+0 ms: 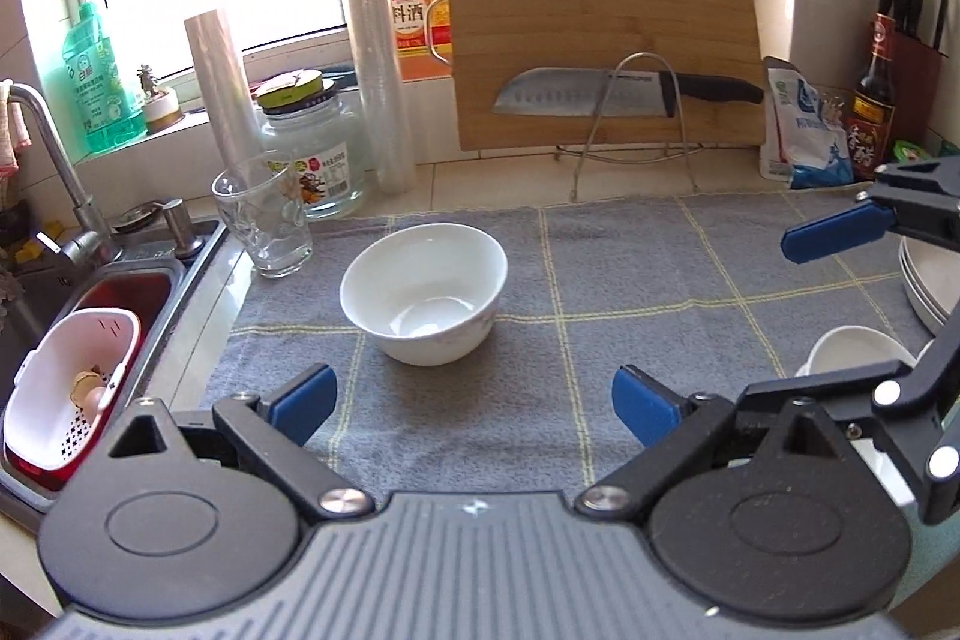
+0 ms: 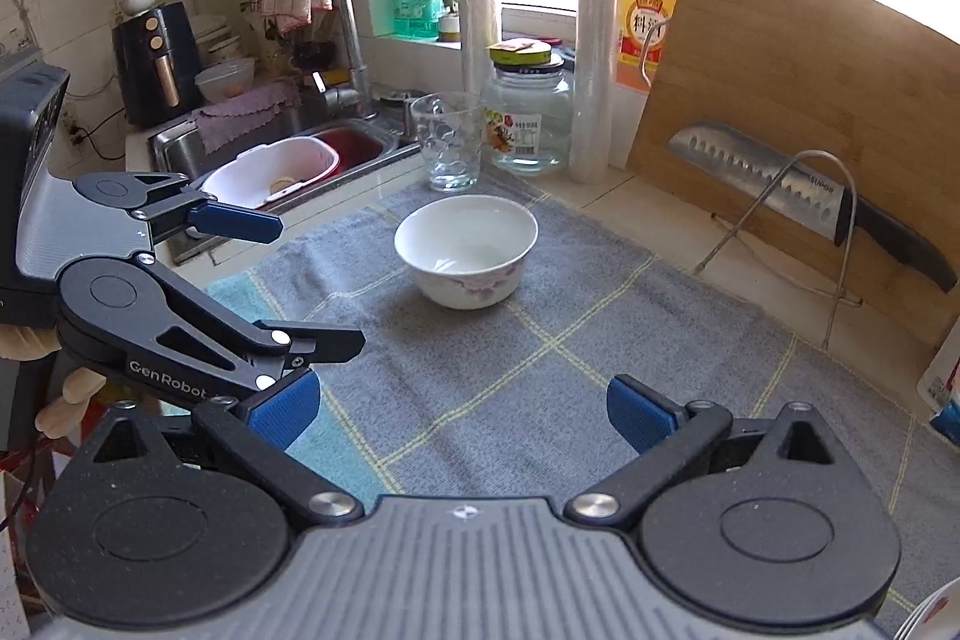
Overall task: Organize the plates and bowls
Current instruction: 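Move the left tool to the last white bowl and grasp its rim, then lift the white bowl with the left tool and carry it to the bowl stack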
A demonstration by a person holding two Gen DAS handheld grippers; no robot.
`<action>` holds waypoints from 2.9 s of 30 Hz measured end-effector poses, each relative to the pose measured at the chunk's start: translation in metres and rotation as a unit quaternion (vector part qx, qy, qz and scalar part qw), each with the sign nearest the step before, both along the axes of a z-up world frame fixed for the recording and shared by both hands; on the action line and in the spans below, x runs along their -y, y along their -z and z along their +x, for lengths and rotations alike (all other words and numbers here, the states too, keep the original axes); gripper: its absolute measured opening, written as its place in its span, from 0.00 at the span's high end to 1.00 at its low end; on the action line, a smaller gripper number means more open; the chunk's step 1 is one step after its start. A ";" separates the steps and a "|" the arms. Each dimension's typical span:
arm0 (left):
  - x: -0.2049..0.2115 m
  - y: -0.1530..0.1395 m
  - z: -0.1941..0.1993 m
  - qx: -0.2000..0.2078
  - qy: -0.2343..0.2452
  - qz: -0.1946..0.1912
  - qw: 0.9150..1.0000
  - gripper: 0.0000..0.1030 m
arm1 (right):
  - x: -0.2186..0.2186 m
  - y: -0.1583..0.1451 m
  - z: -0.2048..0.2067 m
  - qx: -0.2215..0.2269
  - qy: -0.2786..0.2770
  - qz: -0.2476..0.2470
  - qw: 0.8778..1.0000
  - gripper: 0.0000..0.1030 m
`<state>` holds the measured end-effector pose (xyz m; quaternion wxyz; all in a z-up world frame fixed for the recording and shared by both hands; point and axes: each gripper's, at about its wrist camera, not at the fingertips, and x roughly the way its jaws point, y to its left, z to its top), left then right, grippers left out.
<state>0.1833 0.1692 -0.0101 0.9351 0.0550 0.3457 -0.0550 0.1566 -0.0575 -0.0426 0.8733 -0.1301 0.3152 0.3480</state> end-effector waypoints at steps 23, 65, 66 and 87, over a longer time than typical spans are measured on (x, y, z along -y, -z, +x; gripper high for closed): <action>-0.086 0.044 0.141 -0.064 0.140 -0.016 0.988 0.09 | -0.122 0.051 0.043 0.045 0.105 -0.075 0.991 0.00; -0.081 0.056 0.190 -0.118 0.251 -0.039 0.960 0.47 | -0.156 0.079 0.092 0.008 0.090 -0.104 0.990 0.23; -0.080 0.055 0.188 -0.117 0.251 -0.038 0.960 0.47 | -0.155 0.079 0.091 0.006 0.089 -0.103 0.991 0.23; -0.031 0.015 0.129 -0.087 0.233 -0.031 0.968 0.47 | -0.109 0.044 0.039 0.014 0.053 -0.084 0.995 0.23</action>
